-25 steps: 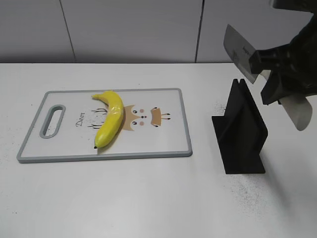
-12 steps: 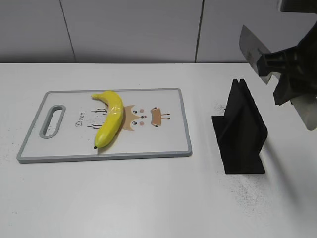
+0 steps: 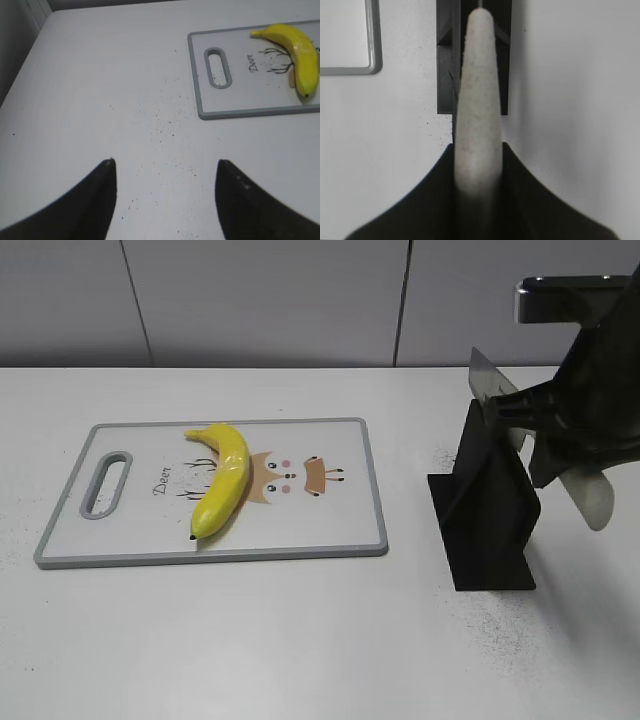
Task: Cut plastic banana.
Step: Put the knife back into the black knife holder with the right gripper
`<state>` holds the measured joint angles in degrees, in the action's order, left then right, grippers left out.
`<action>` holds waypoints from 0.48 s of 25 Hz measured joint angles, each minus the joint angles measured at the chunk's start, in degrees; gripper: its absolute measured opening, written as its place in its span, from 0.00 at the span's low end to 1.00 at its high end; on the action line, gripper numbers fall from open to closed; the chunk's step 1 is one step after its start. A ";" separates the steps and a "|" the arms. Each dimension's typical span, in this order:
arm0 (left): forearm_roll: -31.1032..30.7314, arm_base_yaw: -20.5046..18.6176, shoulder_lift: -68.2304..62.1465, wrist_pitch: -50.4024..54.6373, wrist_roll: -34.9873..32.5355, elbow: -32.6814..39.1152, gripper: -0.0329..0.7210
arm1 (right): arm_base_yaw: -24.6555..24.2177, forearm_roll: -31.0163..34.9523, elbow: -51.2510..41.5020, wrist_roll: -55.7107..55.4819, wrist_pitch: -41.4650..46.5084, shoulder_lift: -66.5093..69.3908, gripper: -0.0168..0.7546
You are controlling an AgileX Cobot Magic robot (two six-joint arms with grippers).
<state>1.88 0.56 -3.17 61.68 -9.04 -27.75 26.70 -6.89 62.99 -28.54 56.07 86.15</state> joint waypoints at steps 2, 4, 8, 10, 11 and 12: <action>-0.02 0.00 2.12 0.00 0.00 0.00 0.82 | 0.00 0.00 -0.12 0.00 -0.05 1.06 0.23; -0.02 0.00 3.21 0.06 0.00 0.00 0.82 | 0.00 0.00 -0.12 0.04 -0.12 2.43 0.23; -0.07 0.00 3.40 0.07 0.00 0.04 0.82 | 0.00 0.05 -0.16 0.10 -0.33 4.89 0.23; -0.07 0.00 3.40 0.07 0.00 0.06 0.82 | 0.00 0.71 -0.16 0.10 -0.33 5.48 0.23; 0.01 0.00 3.40 0.20 0.05 0.24 0.82 | 0.00 1.14 -0.16 0.04 -0.33 5.63 0.23; 0.55 0.00 3.40 0.35 0.07 0.59 0.82 | 0.00 1.35 -0.16 0.04 -0.33 5.75 0.23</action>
<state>2.44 0.56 0.23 62.03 -8.97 -27.16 26.70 -5.54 62.83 -28.49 55.74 91.90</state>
